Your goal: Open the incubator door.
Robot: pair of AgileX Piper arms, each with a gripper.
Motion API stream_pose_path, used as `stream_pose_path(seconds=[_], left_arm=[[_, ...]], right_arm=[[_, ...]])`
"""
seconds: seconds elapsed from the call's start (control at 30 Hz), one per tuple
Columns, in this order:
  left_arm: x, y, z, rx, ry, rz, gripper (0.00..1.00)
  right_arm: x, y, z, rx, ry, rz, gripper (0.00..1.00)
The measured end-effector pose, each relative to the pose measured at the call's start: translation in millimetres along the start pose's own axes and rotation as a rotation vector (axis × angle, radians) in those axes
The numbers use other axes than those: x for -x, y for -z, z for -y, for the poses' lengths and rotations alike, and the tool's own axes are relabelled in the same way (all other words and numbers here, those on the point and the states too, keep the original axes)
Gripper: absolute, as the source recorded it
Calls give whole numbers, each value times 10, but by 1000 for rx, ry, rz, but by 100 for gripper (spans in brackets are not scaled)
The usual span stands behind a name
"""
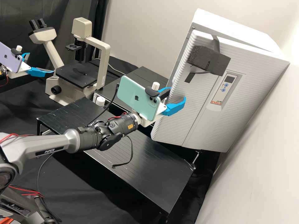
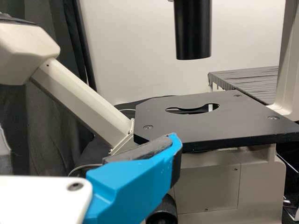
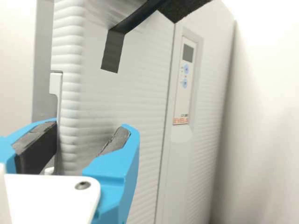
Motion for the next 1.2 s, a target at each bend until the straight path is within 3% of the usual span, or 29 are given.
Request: stream_pose_path(seconds=[0.53,0.87,0.9,0.93,1.07,1.2], left_arm=[[0,0,0,0,0,0,100],[0,0,0,0,0,0,100],[0,0,0,0,0,0,100],[0,0,0,0,0,0,100],[0,0,0,0,0,0,100],[0,0,0,0,0,0,100]], right_arm=[[169,-207,-157,77,-95,59,100],[379,-307,-275,28,-201,166,100],[424,-330,-300,6,-226,198,100],[441,-332,-310,8,-234,207,100],[535,-347,-390,-73,-322,279,100],[606,-358,-407,-101,-388,299,100]])
